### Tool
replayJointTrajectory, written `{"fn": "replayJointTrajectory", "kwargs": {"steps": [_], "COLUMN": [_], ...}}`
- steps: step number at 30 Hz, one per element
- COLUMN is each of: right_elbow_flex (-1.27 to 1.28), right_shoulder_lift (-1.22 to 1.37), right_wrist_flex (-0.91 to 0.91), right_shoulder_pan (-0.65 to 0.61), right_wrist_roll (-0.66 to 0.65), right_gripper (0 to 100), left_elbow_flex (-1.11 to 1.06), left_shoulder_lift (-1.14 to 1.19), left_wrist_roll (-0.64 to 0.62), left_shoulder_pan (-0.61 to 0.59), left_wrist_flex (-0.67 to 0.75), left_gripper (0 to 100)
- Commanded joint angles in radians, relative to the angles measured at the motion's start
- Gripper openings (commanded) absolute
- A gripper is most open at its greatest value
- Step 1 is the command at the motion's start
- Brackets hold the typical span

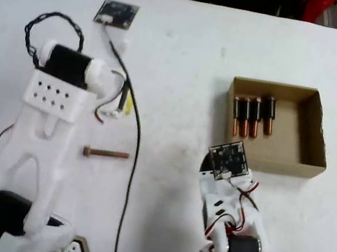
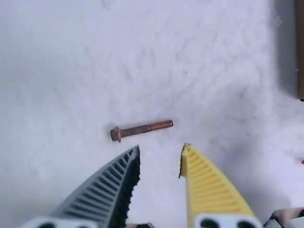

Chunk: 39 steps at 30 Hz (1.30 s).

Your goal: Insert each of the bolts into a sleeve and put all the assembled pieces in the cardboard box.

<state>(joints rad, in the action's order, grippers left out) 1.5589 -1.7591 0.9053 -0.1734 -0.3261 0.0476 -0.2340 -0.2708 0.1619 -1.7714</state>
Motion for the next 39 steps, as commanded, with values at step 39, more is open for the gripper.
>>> {"fn": "replayJointTrajectory", "kwargs": {"steps": [39], "right_elbow_flex": [-0.005], "right_shoulder_lift": [-0.012], "right_wrist_flex": [-0.025], "right_shoulder_pan": [-0.001], "right_wrist_roll": [0.002], "right_gripper": [1.8], "left_elbow_flex": [-0.807], "left_shoulder_lift": [-0.108], "left_wrist_roll": [-0.71], "left_shoulder_pan": [-0.084], "left_wrist_flex": [0.555], "left_gripper": [17]}}
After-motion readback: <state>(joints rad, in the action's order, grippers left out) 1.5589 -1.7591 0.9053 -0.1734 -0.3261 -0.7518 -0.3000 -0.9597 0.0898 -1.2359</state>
